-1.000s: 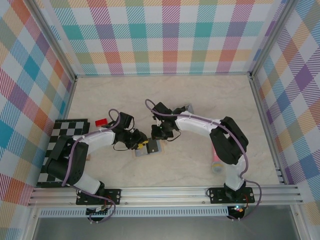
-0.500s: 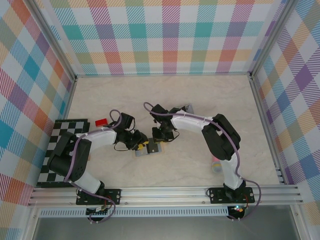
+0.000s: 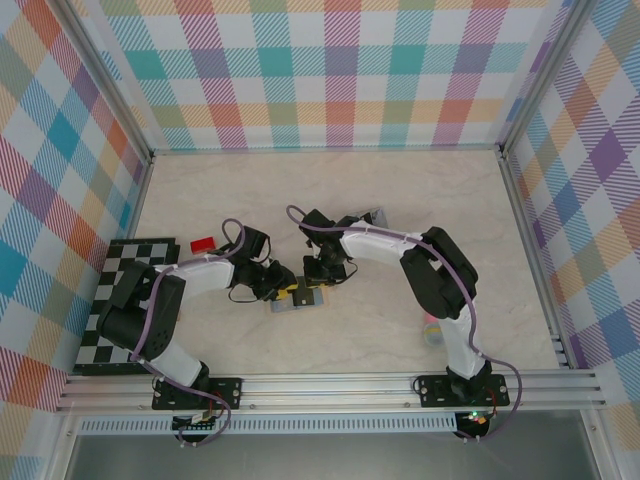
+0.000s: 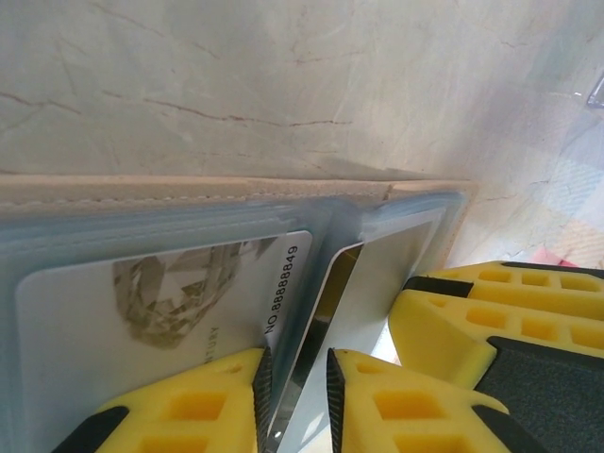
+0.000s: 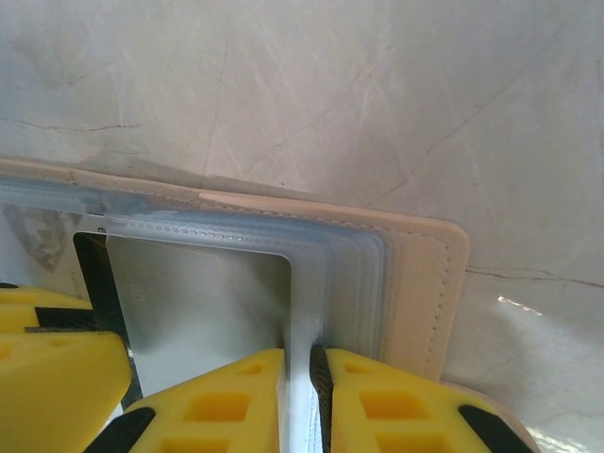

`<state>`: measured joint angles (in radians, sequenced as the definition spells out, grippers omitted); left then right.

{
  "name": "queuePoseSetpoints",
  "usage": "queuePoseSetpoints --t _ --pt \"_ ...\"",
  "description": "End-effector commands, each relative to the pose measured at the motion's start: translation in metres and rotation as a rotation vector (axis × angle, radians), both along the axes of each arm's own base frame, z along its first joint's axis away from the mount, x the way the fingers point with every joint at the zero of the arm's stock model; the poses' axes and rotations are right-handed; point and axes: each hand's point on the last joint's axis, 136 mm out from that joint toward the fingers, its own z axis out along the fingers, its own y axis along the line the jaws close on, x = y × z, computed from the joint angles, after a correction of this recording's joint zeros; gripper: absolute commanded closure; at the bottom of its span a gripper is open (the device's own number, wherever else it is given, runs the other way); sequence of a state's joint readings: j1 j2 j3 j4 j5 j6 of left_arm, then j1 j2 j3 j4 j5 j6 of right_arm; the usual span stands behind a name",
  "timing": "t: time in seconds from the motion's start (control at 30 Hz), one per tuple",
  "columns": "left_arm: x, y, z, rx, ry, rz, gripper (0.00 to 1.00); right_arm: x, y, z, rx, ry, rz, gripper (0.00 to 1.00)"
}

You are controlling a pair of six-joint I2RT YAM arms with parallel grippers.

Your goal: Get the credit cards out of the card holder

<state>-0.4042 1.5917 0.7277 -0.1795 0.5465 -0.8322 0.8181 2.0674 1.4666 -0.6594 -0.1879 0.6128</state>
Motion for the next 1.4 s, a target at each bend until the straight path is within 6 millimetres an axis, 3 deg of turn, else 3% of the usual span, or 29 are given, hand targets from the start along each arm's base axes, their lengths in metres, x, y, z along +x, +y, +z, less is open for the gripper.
queuePoseSetpoints --t 0.0,0.67,1.2,1.37 --pt "-0.003 -0.001 -0.003 -0.010 -0.006 -0.037 0.77 -0.005 -0.001 -0.010 -0.020 0.043 0.006 0.82" --pt "-0.004 0.007 -0.002 0.017 -0.042 -0.068 0.93 -0.008 -0.018 -0.027 -0.119 0.063 -0.015 0.83" --pt "-0.017 0.032 0.000 0.094 -0.033 -0.082 0.99 -0.007 -0.027 -0.035 -0.166 0.070 -0.034 0.83" --pt "-0.019 0.043 0.012 0.138 -0.053 -0.090 1.00 -0.004 -0.020 -0.025 -0.128 0.057 -0.029 0.83"
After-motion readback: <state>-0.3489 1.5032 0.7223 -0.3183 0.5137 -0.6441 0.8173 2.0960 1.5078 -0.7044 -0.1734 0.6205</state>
